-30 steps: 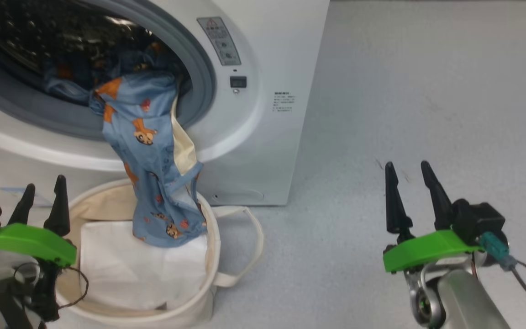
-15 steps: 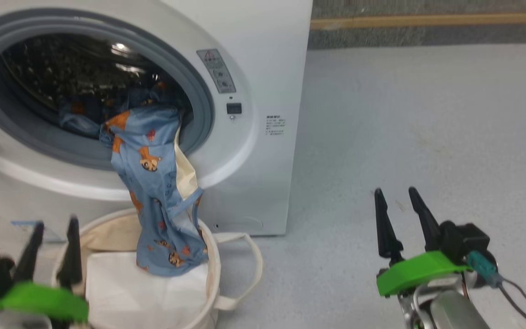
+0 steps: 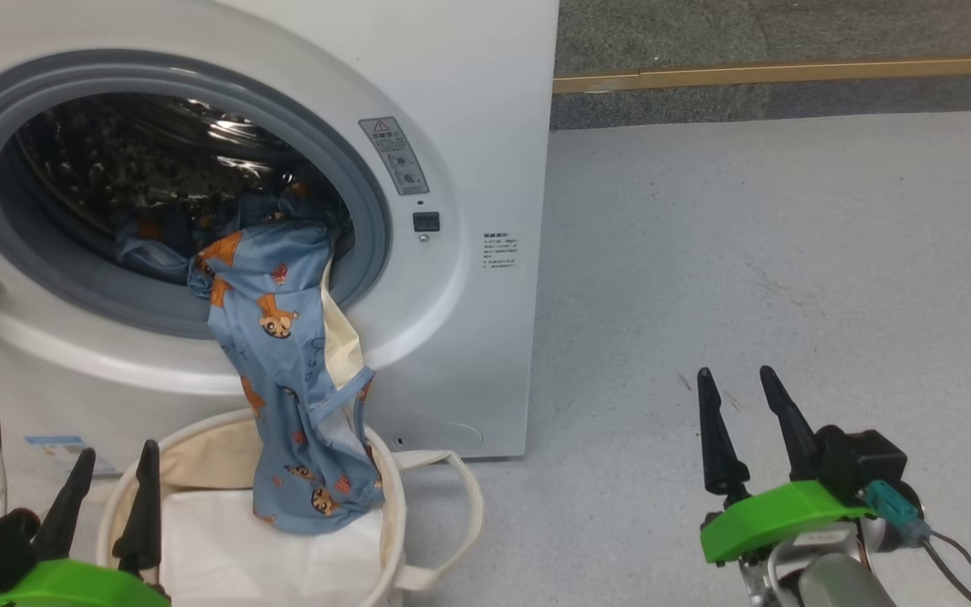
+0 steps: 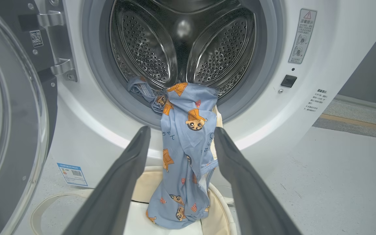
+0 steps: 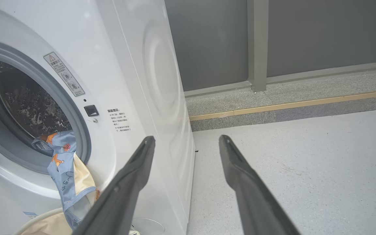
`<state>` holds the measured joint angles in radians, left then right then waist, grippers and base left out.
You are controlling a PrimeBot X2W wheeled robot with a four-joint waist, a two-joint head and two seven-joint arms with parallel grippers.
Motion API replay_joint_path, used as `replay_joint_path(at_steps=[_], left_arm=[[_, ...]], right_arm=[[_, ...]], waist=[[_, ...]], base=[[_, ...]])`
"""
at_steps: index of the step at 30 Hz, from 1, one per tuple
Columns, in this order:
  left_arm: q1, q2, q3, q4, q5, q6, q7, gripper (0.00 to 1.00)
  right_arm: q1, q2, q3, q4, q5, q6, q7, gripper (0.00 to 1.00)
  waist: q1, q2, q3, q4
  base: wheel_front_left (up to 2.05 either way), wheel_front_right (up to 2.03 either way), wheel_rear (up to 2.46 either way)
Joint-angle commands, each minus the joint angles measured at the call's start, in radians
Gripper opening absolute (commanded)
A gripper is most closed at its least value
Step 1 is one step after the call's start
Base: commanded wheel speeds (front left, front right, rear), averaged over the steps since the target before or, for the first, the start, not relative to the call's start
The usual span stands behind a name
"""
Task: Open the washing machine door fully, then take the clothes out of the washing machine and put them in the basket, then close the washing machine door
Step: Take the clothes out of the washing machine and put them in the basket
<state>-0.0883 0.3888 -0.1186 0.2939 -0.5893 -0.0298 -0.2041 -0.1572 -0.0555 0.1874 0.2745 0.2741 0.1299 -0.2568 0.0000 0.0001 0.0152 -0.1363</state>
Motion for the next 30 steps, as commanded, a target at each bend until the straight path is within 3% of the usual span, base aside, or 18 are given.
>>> replay_joint_path(at_steps=[1,24,30], left_arm=[[-0.036,0.041,0.038,-0.035,0.007,0.005,-0.003,1.00],[-0.011,0.055,0.039,-0.080,-0.009,0.034,0.014,1.00],[-0.055,0.052,0.017,-0.069,-0.016,0.023,0.044,1.00]], right_arm=[[-0.017,0.005,0.024,-0.028,-0.002,0.001,-0.005,1.00],[-0.028,0.005,0.037,-0.031,0.003,0.001,-0.005,1.00],[-0.030,0.005,0.034,-0.034,0.001,0.001,-0.005,1.00]], waist=[[0.0000,-0.0001,-0.001,-0.002],[0.0000,-0.0001,0.010,-0.013],[0.0000,-0.0001,0.024,-0.007]], base=[[0.00,0.00,0.00],[0.00,0.00,0.00],[0.00,0.00,0.00]])
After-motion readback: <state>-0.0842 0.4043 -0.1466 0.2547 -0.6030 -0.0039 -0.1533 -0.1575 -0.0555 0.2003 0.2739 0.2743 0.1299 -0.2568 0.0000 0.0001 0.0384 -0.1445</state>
